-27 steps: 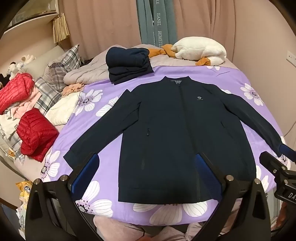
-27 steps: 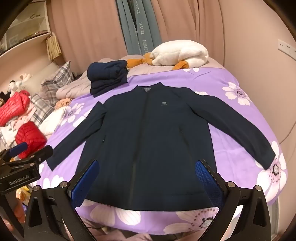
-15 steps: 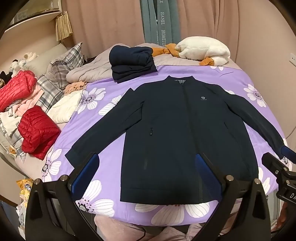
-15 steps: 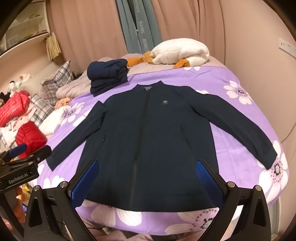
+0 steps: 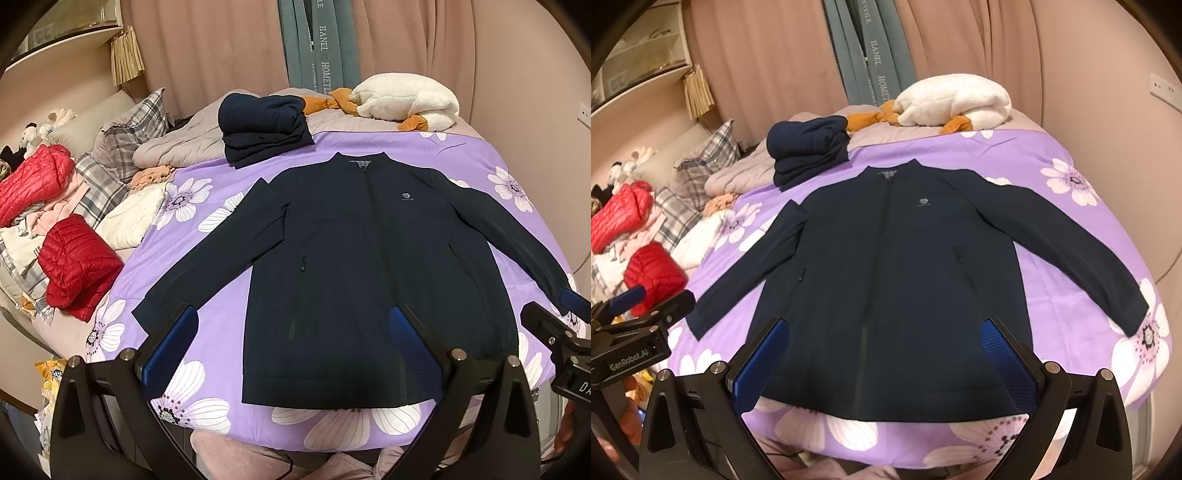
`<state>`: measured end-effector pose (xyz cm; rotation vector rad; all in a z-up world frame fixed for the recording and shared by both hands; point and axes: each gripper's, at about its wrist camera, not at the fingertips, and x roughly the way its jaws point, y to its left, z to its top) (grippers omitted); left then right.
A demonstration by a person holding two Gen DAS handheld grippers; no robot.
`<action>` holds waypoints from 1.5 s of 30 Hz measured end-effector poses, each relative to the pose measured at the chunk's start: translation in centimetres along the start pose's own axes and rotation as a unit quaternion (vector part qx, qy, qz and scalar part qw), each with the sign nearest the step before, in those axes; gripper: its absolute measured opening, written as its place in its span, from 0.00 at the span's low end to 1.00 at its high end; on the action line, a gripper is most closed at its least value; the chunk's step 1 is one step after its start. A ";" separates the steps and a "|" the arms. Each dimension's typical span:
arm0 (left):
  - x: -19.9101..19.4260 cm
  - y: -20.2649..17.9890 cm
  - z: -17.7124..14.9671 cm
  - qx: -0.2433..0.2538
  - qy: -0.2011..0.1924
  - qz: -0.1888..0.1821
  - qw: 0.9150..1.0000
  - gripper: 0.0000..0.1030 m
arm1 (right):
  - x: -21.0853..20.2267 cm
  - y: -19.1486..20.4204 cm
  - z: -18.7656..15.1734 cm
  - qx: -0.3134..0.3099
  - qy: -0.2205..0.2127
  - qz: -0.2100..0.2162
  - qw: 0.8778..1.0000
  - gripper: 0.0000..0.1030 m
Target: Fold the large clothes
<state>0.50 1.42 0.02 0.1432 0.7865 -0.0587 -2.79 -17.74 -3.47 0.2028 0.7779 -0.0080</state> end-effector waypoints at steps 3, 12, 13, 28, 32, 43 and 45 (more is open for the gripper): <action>0.1 -0.1 0.0 0.001 0.000 0.001 1.000 1.00 | 0.1 -0.1 0.0 0.001 0.000 0.001 1.000 1.00; 0.1 -0.2 0.1 0.001 0.000 0.001 1.000 1.00 | 0.1 -0.1 0.1 0.001 0.001 0.003 1.000 1.00; 0.1 -0.1 0.1 0.001 0.000 0.001 1.000 1.00 | 0.1 -0.1 0.0 0.001 0.001 0.003 1.000 1.00; 0.0 -0.2 0.2 0.004 -0.001 0.002 1.000 1.00 | 0.0 -0.3 0.2 0.003 0.002 0.003 1.000 1.00; -0.1 -0.2 0.4 0.006 -0.002 0.002 1.000 1.00 | -0.1 -0.2 0.0 0.002 0.001 0.004 1.000 1.00; -0.1 -1.0 0.1 0.012 -0.003 0.005 1.000 1.00 | -0.1 -0.1 -0.1 0.002 0.001 0.005 1.000 1.00; -0.1 -0.9 0.1 0.011 -0.003 0.005 1.000 1.00 | -0.2 -0.1 -0.1 0.001 0.001 0.005 1.000 1.00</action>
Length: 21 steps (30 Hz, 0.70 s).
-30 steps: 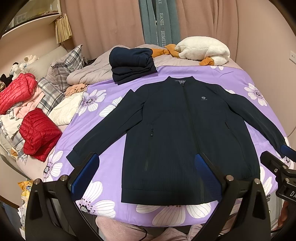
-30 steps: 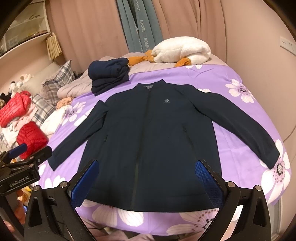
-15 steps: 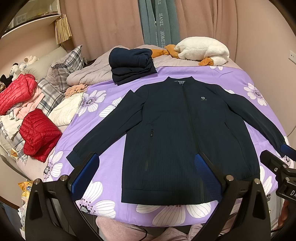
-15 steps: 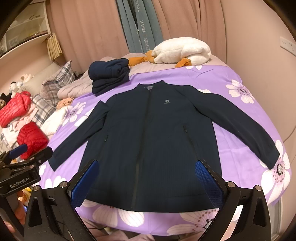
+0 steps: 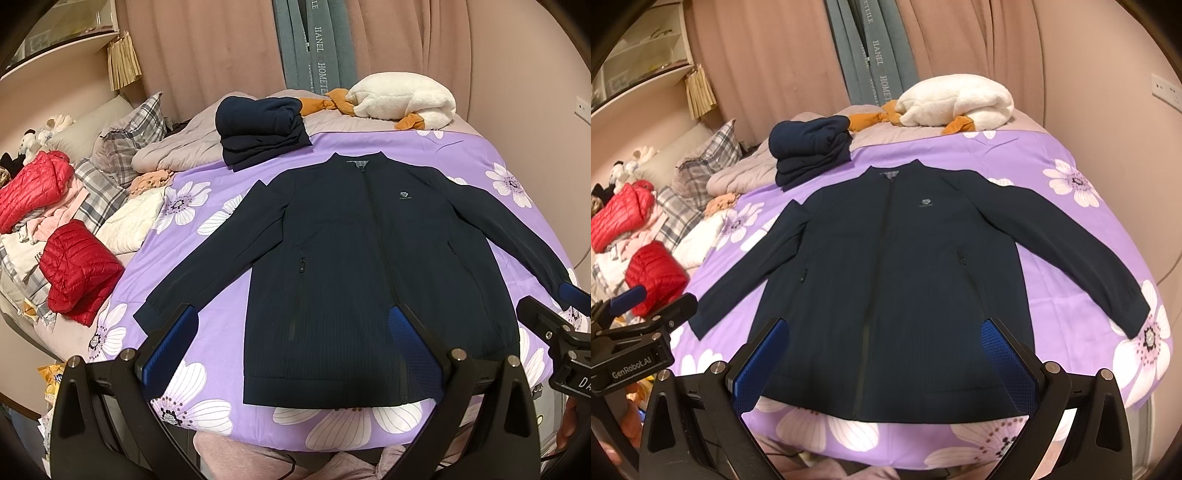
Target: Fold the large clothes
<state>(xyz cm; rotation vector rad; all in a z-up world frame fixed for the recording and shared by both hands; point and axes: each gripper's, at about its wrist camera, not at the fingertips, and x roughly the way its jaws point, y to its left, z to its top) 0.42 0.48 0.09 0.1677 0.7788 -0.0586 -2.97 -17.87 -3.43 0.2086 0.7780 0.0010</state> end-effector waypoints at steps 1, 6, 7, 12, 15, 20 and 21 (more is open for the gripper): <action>0.0 0.0 0.0 0.000 0.000 0.000 1.000 1.00 | 0.0 0.1 0.0 -0.001 0.000 0.000 1.000 1.00; 0.0 0.0 0.0 0.001 0.000 0.000 1.000 1.00 | 0.0 0.5 0.0 -0.002 -0.001 0.001 1.000 1.00; 0.0 0.0 0.0 0.001 0.000 0.000 1.000 1.00 | 0.0 0.4 0.0 -0.002 -0.001 0.001 1.000 1.00; 0.0 0.0 0.0 0.002 0.000 0.001 1.000 1.00 | 0.0 0.5 0.0 -0.002 0.000 0.001 1.000 1.00; 0.0 0.0 0.0 0.001 0.001 0.000 1.000 1.00 | 0.0 0.5 0.0 -0.002 0.001 0.001 1.000 1.00; 0.0 0.1 0.0 0.002 0.000 0.000 1.000 1.00 | 0.0 0.5 0.0 -0.001 0.002 0.001 1.000 1.00; 0.0 0.0 0.0 0.002 0.000 0.000 1.000 1.00 | 0.0 0.5 0.0 -0.001 0.002 0.001 1.000 1.00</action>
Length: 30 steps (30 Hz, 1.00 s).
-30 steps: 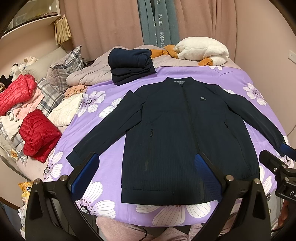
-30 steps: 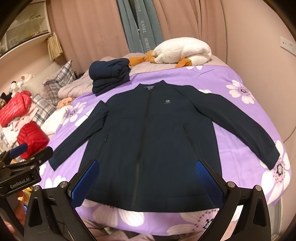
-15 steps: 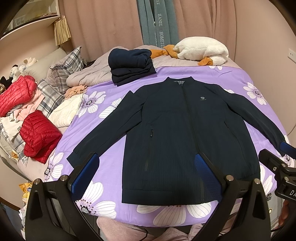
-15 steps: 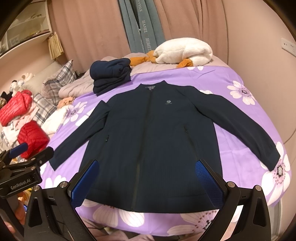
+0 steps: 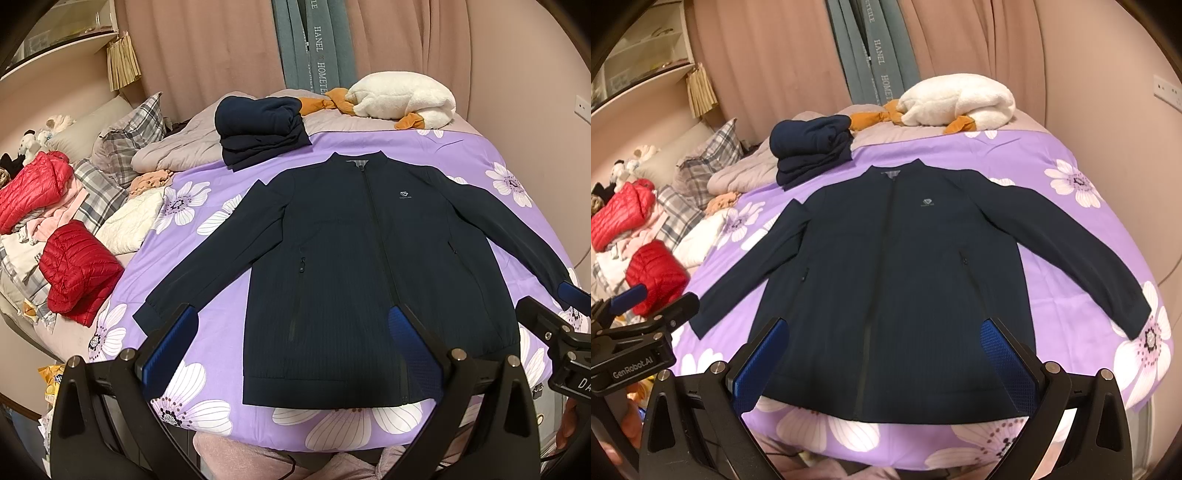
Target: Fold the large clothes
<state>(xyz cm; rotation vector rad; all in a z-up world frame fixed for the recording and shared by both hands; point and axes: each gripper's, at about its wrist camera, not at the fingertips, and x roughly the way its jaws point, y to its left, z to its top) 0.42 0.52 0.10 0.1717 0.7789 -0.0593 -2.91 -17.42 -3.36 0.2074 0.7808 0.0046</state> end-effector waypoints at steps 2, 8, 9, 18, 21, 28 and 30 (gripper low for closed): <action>0.0 0.0 0.0 0.000 0.001 -0.001 1.000 1.00 | 0.0 0.0 0.0 0.000 0.000 0.000 1.000 1.00; 0.0 0.0 0.0 0.001 0.001 0.000 1.000 1.00 | 0.0 -0.1 0.0 0.000 0.000 0.000 1.000 1.00; 0.0 0.0 0.0 0.001 0.000 0.000 1.000 1.00 | 0.0 -0.1 0.0 0.000 0.000 0.000 1.000 1.00; 0.4 -0.1 0.0 -0.005 0.001 -0.010 1.000 1.00 | 0.1 -0.7 0.0 0.015 -0.002 0.010 1.000 1.00; 1.2 0.4 0.0 -0.028 0.002 -0.037 0.999 1.00 | 0.1 -1.8 0.0 0.041 -0.011 0.048 0.998 1.00; 5.1 2.4 -0.5 -0.129 0.013 -0.176 0.976 1.00 | 1.3 -9.1 -1.4 0.180 -0.075 0.217 0.957 1.00; 6.8 2.5 -0.7 -0.158 0.022 -0.208 0.965 1.00 | 1.9 -12.2 -2.6 0.228 -0.099 0.229 0.941 1.00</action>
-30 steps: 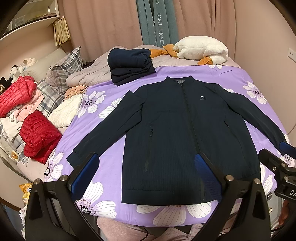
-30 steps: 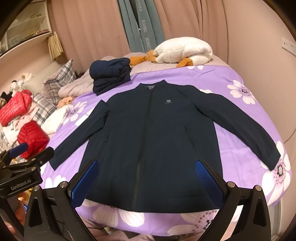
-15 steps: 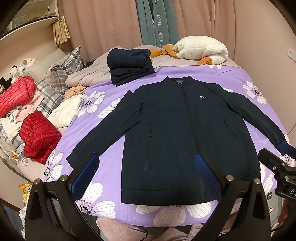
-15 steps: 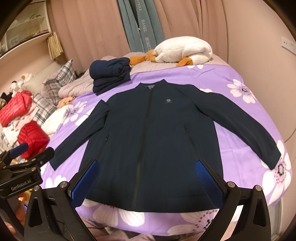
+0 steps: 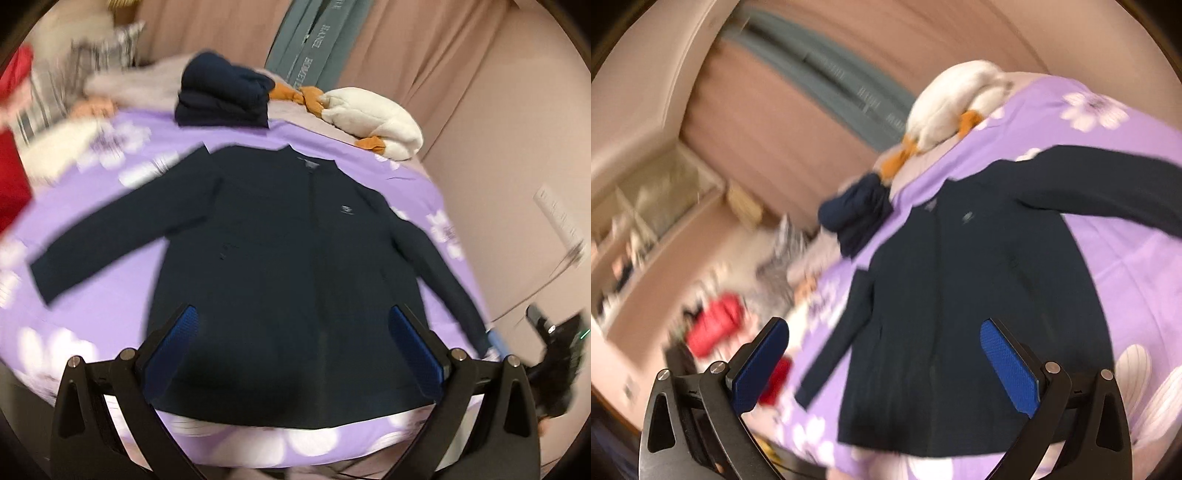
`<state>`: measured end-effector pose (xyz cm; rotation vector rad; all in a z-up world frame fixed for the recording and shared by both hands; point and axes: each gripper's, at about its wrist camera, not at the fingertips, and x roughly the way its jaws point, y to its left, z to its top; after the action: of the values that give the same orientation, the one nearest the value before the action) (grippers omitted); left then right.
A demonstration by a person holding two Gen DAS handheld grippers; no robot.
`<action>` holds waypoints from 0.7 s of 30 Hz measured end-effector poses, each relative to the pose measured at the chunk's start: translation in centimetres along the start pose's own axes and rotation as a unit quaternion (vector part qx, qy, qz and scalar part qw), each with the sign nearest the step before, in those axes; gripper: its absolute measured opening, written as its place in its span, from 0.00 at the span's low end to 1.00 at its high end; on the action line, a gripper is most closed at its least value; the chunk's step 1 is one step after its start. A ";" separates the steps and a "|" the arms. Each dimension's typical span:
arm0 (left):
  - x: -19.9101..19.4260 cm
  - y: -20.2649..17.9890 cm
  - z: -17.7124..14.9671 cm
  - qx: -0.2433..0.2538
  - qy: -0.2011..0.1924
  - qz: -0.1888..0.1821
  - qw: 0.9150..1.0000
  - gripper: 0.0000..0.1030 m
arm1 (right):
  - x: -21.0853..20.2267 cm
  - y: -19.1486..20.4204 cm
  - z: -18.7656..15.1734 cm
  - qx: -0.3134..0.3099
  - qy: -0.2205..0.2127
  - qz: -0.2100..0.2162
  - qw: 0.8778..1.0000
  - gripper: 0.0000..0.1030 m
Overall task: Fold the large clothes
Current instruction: 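Reach the right tool to the jacket sleeve cuff and grasp it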
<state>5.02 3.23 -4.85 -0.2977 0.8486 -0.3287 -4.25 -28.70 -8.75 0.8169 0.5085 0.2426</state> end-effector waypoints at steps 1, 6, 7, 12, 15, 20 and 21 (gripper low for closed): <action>0.9 0.3 -0.1 -0.011 0.002 -0.009 1.000 1.00 | -0.3 -1.2 0.1 0.019 -0.011 0.006 1.000 1.00; 3.1 -0.5 -0.8 -0.012 -0.014 -0.059 0.998 1.00 | -3.6 -9.1 -0.3 0.138 -0.098 -0.005 0.986 1.00; 3.5 -0.8 -0.9 -0.006 -0.012 -0.066 0.998 1.00 | -4.3 -10.3 -0.4 0.151 -0.110 -0.021 0.982 1.00; 5.1 -1.9 -0.9 0.014 0.005 -0.079 0.997 1.00 | -7.3 -15.6 -0.9 0.208 -0.142 -0.113 0.961 1.00; 6.4 -1.8 -0.9 0.010 0.025 -0.084 0.996 1.00 | -7.7 -17.7 -0.9 0.243 -0.149 -0.117 0.951 1.00; 8.5 -2.4 -0.5 0.000 0.053 -0.085 0.995 1.00 | -5.9 -19.6 1.0 0.230 -0.148 -0.142 0.951 1.00; 8.8 -2.5 -0.6 0.002 0.057 -0.082 0.995 1.00 | -5.2 -20.2 1.5 0.230 -0.143 -0.148 0.951 1.00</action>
<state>9.60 -2.58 -10.24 -0.3478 0.9369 -0.5037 -7.60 -45.20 -21.21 1.1923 0.4091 -0.2821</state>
